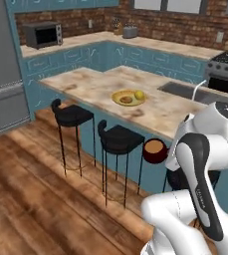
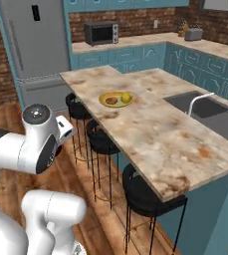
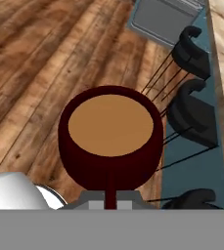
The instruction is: Pick up the brewed coffee from the coffee machine and place it next to the breakfast plate on the dining counter.
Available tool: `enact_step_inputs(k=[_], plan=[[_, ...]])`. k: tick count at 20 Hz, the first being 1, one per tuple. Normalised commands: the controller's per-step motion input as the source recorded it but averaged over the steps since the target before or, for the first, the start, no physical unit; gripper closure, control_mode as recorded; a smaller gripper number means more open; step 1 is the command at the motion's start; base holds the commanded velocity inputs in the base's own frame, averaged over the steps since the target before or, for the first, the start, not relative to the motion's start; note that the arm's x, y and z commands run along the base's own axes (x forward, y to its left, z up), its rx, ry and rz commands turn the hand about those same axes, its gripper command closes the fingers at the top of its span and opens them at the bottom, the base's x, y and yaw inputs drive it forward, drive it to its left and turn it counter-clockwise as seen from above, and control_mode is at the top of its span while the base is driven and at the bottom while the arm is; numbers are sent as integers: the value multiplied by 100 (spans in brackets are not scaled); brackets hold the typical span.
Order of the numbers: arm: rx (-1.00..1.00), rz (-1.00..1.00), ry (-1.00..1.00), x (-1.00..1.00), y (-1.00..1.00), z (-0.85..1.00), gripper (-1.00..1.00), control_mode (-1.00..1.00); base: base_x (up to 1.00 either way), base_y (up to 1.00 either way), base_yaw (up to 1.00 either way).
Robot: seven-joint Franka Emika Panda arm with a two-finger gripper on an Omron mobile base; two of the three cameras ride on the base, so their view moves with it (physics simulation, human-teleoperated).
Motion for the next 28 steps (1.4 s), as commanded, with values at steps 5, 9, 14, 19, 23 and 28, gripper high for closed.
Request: enact_step_inputs(k=[5, 9, 14, 19, 23, 28], plan=[[0, 0, 0, 0, 0, 0, 100, 100, 60, 58, -66], [0, 0, 0, 0, 0, 0, 100, 100, 61, 61, -66], [0, 0, 0, 0, 0, 0, 100, 100, 62, 66, -66], [0, 0, 0, 0, 0, 0, 100, 100, 57, 57, -61], [0, 0, 0, 0, 0, 0, 100, 100, 40, 50, -46], [0, 0, 0, 0, 0, 0, 100, 100, 33, 48, -32]])
